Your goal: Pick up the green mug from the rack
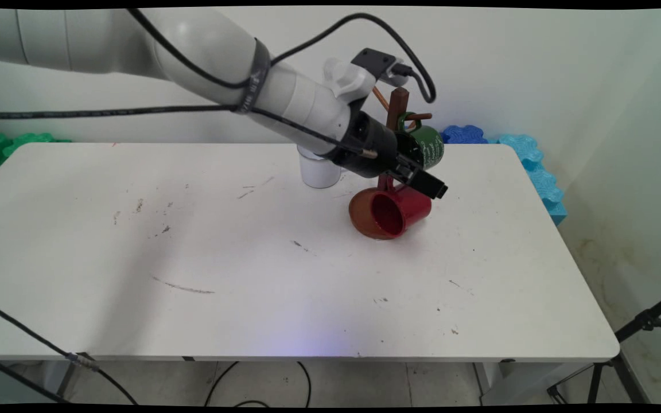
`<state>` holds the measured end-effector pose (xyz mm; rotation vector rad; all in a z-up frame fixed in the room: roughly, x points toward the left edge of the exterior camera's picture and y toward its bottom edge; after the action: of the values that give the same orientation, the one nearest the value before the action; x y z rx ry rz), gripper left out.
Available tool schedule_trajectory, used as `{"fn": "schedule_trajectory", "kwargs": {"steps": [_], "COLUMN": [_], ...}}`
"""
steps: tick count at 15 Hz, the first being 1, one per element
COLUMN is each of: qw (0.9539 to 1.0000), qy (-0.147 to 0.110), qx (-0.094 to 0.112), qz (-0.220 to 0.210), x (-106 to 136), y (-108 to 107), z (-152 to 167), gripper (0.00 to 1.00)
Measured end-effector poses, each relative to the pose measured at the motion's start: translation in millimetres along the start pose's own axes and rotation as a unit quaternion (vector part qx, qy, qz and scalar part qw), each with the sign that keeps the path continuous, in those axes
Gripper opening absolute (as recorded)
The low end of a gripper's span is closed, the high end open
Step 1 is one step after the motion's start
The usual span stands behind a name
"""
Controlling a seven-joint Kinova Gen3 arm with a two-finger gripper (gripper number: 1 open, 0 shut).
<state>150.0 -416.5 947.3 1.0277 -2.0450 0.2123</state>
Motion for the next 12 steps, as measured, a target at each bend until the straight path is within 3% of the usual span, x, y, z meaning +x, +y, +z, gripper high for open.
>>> {"fn": "schedule_trajectory", "kwargs": {"steps": [12], "qw": [0.9980], "qy": [0.043], "qx": [0.047], "qz": [0.007], "x": [-15.1], "y": [13.4], "z": [10.5], "gripper": [1.00]}}
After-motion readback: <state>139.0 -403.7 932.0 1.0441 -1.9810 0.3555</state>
